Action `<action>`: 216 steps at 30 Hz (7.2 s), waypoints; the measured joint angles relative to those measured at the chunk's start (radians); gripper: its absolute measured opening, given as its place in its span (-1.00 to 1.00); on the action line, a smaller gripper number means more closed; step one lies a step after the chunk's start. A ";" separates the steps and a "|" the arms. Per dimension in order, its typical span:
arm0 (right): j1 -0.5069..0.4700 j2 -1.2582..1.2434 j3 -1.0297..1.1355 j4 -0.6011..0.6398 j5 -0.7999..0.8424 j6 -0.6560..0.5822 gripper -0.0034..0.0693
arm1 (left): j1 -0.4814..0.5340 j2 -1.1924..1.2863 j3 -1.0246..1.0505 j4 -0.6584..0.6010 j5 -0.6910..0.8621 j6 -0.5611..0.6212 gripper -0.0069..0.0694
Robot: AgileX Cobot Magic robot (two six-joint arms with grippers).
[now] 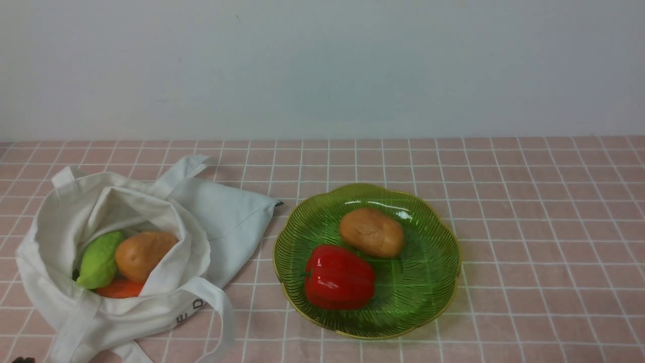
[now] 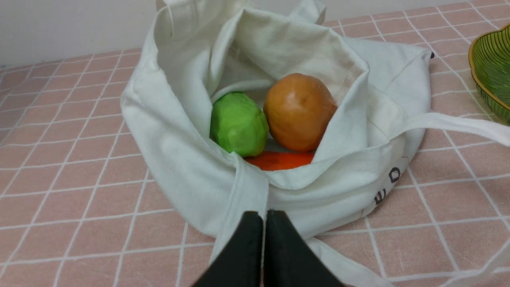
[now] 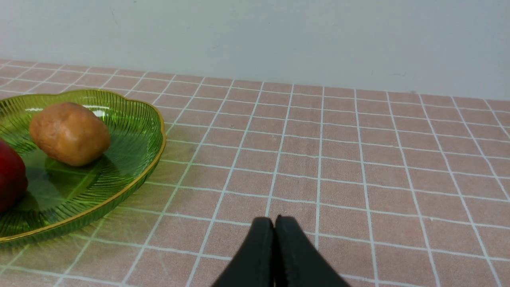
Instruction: Take vegetables from bag on pink coffee tablecloth place on plate.
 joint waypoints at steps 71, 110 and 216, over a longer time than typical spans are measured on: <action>0.000 0.000 0.000 0.000 0.000 0.000 -0.95 | 0.000 1.685 -1.137 -0.165 0.384 0.246 0.47; 0.000 0.000 0.000 0.000 0.000 0.000 -0.95 | -0.408 1.431 -1.204 -0.425 0.478 0.309 0.31; 0.000 0.000 0.000 0.000 0.000 0.000 -0.95 | -0.060 0.009 0.001 0.005 -0.004 -0.097 -0.83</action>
